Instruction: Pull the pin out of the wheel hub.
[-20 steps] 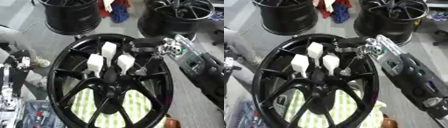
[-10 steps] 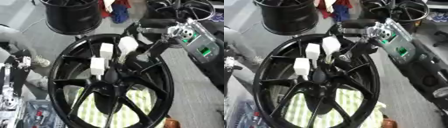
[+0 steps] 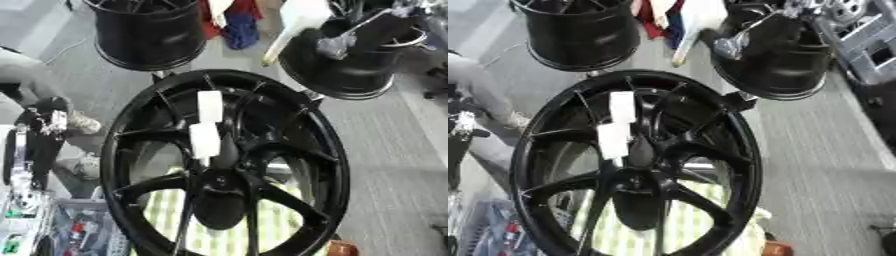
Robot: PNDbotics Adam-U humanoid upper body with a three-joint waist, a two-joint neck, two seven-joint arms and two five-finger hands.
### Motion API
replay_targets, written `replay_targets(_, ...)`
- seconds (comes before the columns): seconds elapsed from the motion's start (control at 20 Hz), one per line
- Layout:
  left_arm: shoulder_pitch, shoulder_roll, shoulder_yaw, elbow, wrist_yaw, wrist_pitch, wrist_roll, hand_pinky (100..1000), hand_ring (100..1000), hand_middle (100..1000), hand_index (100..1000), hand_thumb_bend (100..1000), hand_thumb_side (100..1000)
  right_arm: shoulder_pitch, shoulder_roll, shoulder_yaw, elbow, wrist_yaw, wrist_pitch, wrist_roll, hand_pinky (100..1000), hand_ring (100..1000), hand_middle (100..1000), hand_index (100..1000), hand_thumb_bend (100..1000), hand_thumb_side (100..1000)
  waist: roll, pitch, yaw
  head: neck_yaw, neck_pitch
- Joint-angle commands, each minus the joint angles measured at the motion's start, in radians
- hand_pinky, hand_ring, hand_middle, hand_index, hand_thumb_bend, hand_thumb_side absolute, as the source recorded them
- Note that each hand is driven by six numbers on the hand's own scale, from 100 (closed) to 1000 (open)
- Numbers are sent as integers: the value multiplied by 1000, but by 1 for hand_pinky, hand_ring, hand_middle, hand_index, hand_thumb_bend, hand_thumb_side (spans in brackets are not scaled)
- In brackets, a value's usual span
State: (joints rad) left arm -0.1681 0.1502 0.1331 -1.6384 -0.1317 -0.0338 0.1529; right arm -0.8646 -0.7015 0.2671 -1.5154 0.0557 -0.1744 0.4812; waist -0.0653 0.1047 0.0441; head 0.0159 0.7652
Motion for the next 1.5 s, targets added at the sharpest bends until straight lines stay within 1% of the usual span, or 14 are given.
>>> replay_targets(0.05,-8,26,10,-14,-3,0,9,504,735,678,753,252,620,64,-130,-99,-47,-64,18,-82,583,570,483,735,100,196,4,-13,-5,10,5)
replay_targets(0.25,-9,25,16,-16,-3,1,15,504,736,678,753,252,620,277,-221,-220,-100,-106,35,-204,599,579,486,742,108,192,8,-7,-13,19,5)
replay_targets(0.3,-9,24,17,-17,-3,1,16,504,735,678,753,252,620,337,-229,-252,-109,-112,37,-236,606,583,489,749,100,126,10,-6,-16,21,5)
replay_targets(0.35,-10,24,18,-17,-3,1,17,504,735,678,753,252,620,399,-229,-285,-116,-120,37,-269,609,584,488,751,111,189,12,-4,-18,23,5)
replay_targets(0.4,-10,23,19,-18,-3,1,18,504,735,678,753,252,620,447,-226,-311,-123,-125,36,-295,610,583,486,752,112,187,14,-3,-20,24,5)
replay_targets(0.6,-9,20,24,-20,-4,1,23,504,735,678,753,251,621,649,-160,-429,-130,-109,32,-409,624,591,490,758,122,182,25,2,-32,31,5)
replay_targets(0.75,-9,18,27,-22,-4,2,26,504,735,678,753,250,621,778,-75,-502,-148,-37,36,-484,644,603,500,769,135,179,34,7,-40,34,5)
replay_targets(0.85,-9,16,28,-23,-4,2,27,503,735,678,753,250,621,848,-16,-531,-158,36,49,-515,682,624,523,793,134,180,38,9,-44,34,5)
replay_targets(1.0,-8,11,28,-21,-5,3,27,503,736,678,753,249,621,918,73,-566,-139,146,88,-550,753,709,612,862,145,183,41,10,-48,29,5)
replay_targets(1.05,-8,11,28,-21,-5,2,27,503,736,678,753,250,621,934,101,-580,-123,173,105,-571,833,779,705,925,193,176,42,10,-50,29,5)
replay_targets(1.1,-9,10,27,-21,-5,2,27,503,736,678,753,250,621,944,126,-588,-107,189,119,-589,844,789,716,931,199,178,43,11,-51,27,5)
replay_targets(1.15,-9,10,28,-21,-5,2,27,503,736,678,753,250,621,952,148,-594,-89,194,130,-602,923,861,794,982,269,223,44,10,-51,26,5)
replay_targets(1.25,-8,8,29,-21,-5,2,28,503,736,678,753,249,621,956,180,-604,-63,188,138,-622,990,932,859,1000,371,318,45,10,-51,22,5)
replay_targets(1.5,-8,5,29,-22,-5,2,28,503,736,678,753,250,621,935,219,-622,-59,144,135,-743,1000,943,869,1000,417,398,49,11,-51,9,5)
